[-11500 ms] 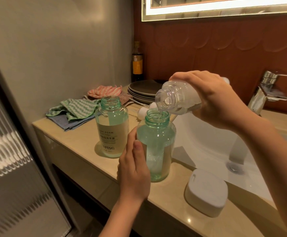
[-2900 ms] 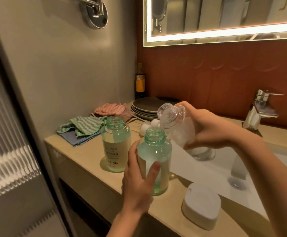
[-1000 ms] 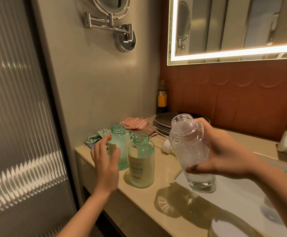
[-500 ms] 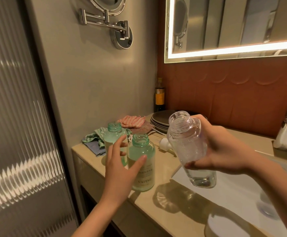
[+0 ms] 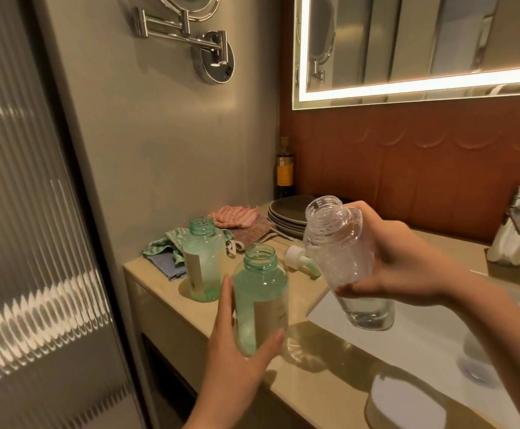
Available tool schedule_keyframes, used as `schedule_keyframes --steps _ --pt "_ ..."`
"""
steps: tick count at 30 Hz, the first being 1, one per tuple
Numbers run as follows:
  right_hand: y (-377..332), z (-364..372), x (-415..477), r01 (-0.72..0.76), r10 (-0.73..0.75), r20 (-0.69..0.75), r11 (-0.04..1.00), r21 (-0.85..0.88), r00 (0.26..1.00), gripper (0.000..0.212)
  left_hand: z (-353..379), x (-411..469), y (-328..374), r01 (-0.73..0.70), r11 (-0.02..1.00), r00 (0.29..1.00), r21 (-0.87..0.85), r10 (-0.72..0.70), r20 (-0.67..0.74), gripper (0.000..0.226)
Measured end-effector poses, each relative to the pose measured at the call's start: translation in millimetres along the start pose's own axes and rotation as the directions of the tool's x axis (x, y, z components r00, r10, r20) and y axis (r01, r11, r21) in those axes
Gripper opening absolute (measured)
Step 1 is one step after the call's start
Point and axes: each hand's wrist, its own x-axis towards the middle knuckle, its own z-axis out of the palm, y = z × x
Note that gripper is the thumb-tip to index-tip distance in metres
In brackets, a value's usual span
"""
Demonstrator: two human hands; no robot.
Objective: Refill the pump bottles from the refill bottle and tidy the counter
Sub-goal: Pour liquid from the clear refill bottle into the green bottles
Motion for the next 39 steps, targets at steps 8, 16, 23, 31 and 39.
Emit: schedule_keyframes --steps 8,16,23,31,39 --pt "6.3 -1.0 -0.1 -0.046 0.046 0.01 0.998 -0.037 0.999 0.088 20.1 -42.1 -0.2 -0.019 0.998 0.997 0.055 0.023 -0.07 0.102" --pt "9.5 -1.6 -0.8 -0.063 0.064 0.012 0.994 -0.09 0.998 0.091 19.5 14.9 8.6 0.047 0.998 0.99 -0.044 -0.041 0.133 0.114" --pt "15.4 -10.0 -2.3 -0.078 0.076 -0.025 0.994 -0.075 0.997 0.09 47.5 16.4 8.9 0.052 0.997 0.975 -0.061 -0.037 0.218 0.08" --pt "21.7 -22.1 -7.8 -0.125 0.121 -0.044 0.986 -0.106 0.992 0.09 50.9 11.2 5.0 0.01 0.996 0.986 0.091 -0.025 0.167 0.086" --pt "21.2 -20.6 -7.8 -0.099 0.096 -0.029 0.99 -0.098 0.995 0.091 53.6 6.4 5.4 -0.01 0.98 0.993 0.199 -0.014 0.119 0.097"
